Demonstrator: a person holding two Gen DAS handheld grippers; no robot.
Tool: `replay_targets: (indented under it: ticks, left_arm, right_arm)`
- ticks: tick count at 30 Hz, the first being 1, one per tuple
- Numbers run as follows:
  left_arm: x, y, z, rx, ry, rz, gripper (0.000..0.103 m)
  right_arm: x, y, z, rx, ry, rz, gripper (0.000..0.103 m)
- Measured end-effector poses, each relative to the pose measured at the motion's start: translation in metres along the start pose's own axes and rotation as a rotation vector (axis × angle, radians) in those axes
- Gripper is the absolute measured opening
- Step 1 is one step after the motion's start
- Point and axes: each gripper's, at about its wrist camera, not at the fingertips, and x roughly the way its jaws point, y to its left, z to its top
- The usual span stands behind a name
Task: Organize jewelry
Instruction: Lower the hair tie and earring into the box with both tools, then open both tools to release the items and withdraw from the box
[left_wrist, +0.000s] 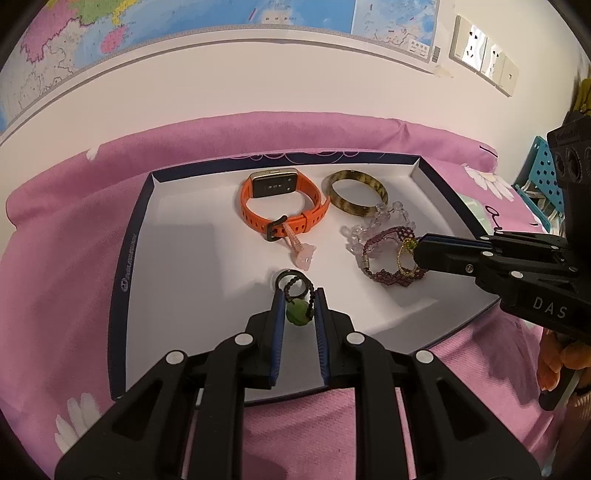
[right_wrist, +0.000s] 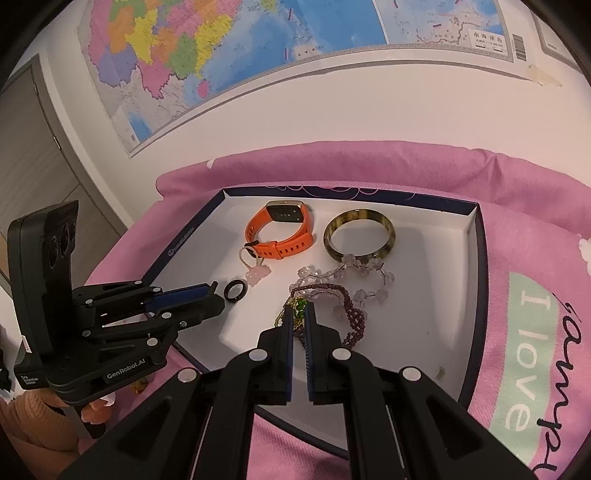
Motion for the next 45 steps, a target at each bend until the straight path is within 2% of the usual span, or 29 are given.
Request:
replay_targets:
  ticks: [20,25,26,34,37,40,45]
  left_arm:
    - [0.012,0.003,0.001,-0.014,0.013,0.013,0.017]
    - [0.007,0.004,0.0,-0.016,-0.008,0.022,0.029]
    - [0.003,0.005,0.0,-0.018,-0.02,0.026,0.034]
    - [-0.045,0.019,-0.011,-0.038,-0.128,0.034,0.05]
    - [-0.063,0.029,-0.022,-0.036,-0.15,0.036,0.052]
    - [-0.078,0.039,-0.039,-0.039,-0.153,0.042,0.053]
    - [-0.085,0.046,-0.071,-0.024,-0.109,0.049,0.054]
  right_arm:
    - [0.012,-0.004,0.003,0.015,0.013,-0.017,0.006]
    - [0.012,-0.004,0.003,0.021,0.01,-0.023,0.008]
    - [0.011,-0.004,0.002,0.022,0.009,-0.021,0.008]
    - [-0.015,0.0,-0.005,0.022,-0.04,-0.001,0.013]
    - [-0.029,0.004,-0.014,0.008,-0.047,0.013,0.015]
    - [-0.043,0.011,-0.028,-0.015,-0.045,0.028,0.025]
    - [-0.056,0.016,-0.057,-0.036,-0.007,0.012,0.032]
